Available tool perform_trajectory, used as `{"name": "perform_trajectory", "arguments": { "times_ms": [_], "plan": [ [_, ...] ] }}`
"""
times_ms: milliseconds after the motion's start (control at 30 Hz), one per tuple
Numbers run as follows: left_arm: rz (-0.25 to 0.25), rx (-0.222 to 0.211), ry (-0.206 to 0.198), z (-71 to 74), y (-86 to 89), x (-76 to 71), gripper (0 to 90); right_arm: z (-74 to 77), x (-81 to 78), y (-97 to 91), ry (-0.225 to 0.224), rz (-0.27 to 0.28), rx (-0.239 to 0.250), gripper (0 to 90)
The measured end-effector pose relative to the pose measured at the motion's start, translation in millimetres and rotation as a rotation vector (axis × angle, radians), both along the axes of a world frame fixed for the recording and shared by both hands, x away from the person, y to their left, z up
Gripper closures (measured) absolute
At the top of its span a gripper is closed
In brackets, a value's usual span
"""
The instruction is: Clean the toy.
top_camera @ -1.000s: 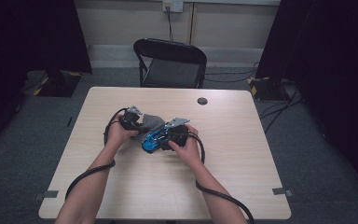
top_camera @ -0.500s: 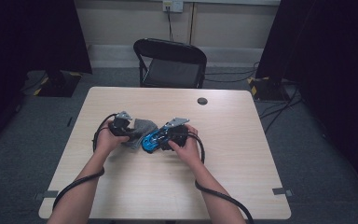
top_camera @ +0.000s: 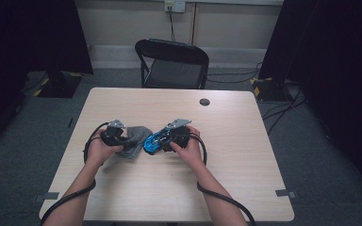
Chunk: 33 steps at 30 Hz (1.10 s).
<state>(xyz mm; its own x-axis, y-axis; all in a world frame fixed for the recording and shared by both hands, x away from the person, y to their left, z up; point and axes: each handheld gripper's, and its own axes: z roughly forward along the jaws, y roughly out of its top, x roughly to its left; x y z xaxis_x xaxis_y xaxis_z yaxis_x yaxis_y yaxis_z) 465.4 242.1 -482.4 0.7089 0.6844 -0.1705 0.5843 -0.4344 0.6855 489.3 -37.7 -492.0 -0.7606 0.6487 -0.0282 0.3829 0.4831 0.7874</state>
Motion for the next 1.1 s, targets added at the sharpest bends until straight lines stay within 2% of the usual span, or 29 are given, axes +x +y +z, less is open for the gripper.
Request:
{"name": "perform_trajectory", "arguments": {
  "times_ms": [133,467,567,633,733,833,900,933,967,1067,1100],
  "plan": [
    [-0.008,-0.003,0.010,1.1,5.7,-11.4,73.1,0.0,0.0,0.1,0.001,0.001,0.000,16.3],
    [0.008,-0.029,0.041,3.4,22.1,-36.7,73.3,-1.0,-0.2,-0.8,-0.006,0.004,0.009,16.3],
    [0.027,-0.033,0.029,5.6,28.0,-40.4,73.3,-1.9,-0.8,-1.4,-0.012,0.004,0.015,16.3],
    [0.057,-0.051,0.004,8.8,32.3,-39.8,73.4,-1.7,-0.6,-1.2,-0.011,0.004,0.014,16.3],
    [0.100,-0.061,-0.039,16.9,36.5,-31.5,73.3,-1.7,-0.5,-1.2,-0.011,0.005,0.014,16.3],
    [0.123,-0.062,-0.065,23.3,34.9,-19.4,73.2,-2.4,-0.7,-1.8,-0.015,0.004,0.022,16.3],
    [0.129,-0.054,-0.073,25.8,30.8,-8.7,73.1,-2.9,-0.7,-2.1,-0.019,0.005,0.025,16.3],
    [0.121,-0.030,-0.081,26.9,22.8,4.3,73.1,-3.0,-0.9,-2.3,-0.018,0.006,0.026,16.3],
    [0.121,-0.030,-0.081,26.9,22.8,4.3,73.0,-3.0,-0.9,-2.3,-0.018,0.006,0.026,16.3],
    [0.113,-0.046,-0.086,26.5,11.2,22.9,73.0,-2.9,-0.9,-2.0,-0.018,0.006,0.025,16.3],
    [0.107,-0.031,-0.084,26.4,6.4,28.9,73.0,-2.9,-0.8,-2.0,-0.018,0.006,0.025,16.3]
  ]
}}
